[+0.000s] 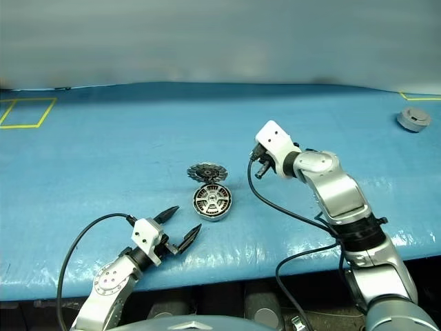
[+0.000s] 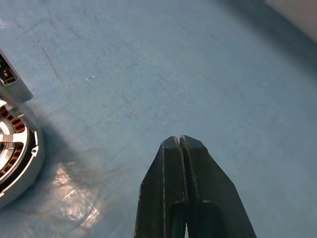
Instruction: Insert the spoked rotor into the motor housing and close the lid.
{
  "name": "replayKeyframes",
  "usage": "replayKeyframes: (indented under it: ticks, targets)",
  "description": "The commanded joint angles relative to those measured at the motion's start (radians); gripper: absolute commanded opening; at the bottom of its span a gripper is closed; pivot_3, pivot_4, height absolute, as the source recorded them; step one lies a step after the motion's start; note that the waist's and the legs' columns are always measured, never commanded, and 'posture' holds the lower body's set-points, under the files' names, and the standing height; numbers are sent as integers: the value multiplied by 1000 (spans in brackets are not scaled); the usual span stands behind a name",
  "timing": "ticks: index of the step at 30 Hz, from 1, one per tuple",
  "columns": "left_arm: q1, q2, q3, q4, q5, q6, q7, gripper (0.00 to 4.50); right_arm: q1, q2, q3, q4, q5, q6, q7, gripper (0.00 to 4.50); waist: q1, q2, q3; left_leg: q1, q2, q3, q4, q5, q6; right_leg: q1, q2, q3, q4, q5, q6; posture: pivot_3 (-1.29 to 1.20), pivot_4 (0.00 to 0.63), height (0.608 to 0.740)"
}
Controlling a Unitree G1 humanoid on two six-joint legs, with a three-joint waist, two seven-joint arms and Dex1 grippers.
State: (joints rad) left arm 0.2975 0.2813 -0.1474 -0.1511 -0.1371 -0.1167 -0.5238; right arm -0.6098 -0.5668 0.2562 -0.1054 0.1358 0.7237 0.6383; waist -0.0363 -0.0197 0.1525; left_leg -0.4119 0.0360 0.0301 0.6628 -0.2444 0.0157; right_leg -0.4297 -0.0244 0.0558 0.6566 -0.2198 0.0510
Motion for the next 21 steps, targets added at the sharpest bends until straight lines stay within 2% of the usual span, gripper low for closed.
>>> replayKeyframes:
  ticks: [1, 6, 12, 17, 21]
  targets:
    - [-6, 0, -6, -26, -3, -11, -4, 4500, -96, 50, 35, 139, -20, -130, 75, 43, -1, 0, 0, 0, 0, 0, 0, 0, 0, 0, 0, 0, 0, 0, 0, 0, 150, 740]
    - [-14, -4, -15, -26, 0, -8, -5, 4500, -242, 155, 97, 420, -40, -323, 227, 43, -2, 0, 0, 1, 0, 1, 1, 0, 0, 0, 0, 0, 1, 1, -1, 0, 150, 740]
    - [16, -7, -22, -52, 6, -11, 14, 4500, -418, 285, 130, 768, -87, -463, 360, 43, -3, 1, 0, 1, 0, 1, 0, 0, 0, 0, 0, 0, 1, 3, -2, 0, 150, 740]
    - [58, -10, -20, -82, 12, -13, 41, 4500, -495, 358, 125, 928, -86, -509, 528, 43, -1, 1, 1, 1, 1, 0, -1, 0, 0, 0, 0, -1, 1, 5, 0, 0, 150, 740]
    - [80, -11, -23, -98, 17, -10, 57, 4500, -515, 378, 149, 969, -102, -509, 678, 43, -2, 2, 1, 1, 1, 1, -1, 0, 0, 0, 0, -1, 2, 2, -4, 0, 150, 740]
